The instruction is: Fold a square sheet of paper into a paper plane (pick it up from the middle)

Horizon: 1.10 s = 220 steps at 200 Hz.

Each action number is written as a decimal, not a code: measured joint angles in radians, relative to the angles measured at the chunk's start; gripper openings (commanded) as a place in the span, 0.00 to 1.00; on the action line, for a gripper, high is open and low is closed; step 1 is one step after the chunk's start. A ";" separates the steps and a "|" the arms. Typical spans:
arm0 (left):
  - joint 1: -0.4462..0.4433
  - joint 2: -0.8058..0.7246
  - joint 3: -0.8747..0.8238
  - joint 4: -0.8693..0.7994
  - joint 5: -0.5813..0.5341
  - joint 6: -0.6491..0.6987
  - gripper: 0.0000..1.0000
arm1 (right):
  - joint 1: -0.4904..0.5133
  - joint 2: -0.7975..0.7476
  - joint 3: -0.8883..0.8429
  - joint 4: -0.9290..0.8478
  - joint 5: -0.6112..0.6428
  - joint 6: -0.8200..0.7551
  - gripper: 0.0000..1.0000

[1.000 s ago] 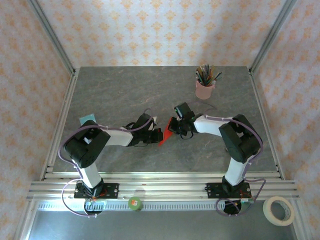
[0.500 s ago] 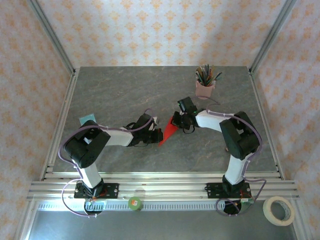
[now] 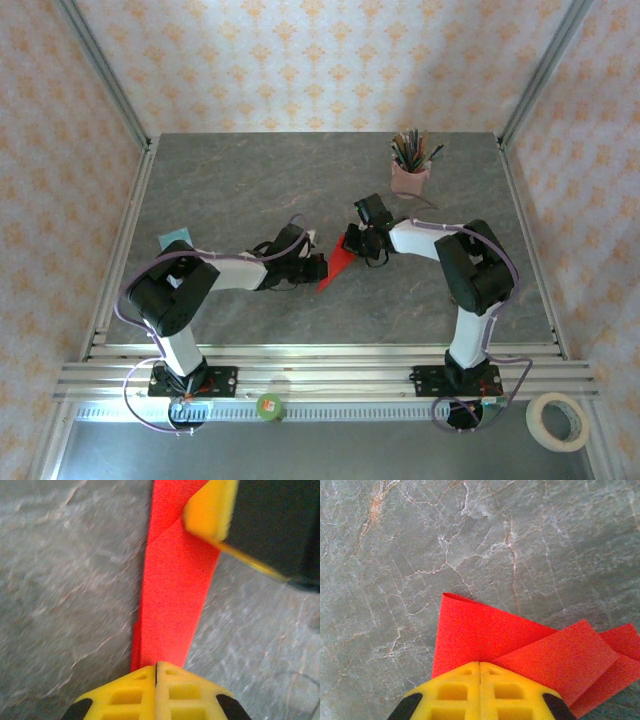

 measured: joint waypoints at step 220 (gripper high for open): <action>-0.006 0.141 0.150 -0.043 -0.053 -0.084 0.00 | 0.000 -0.195 -0.240 0.204 -0.117 -0.012 0.00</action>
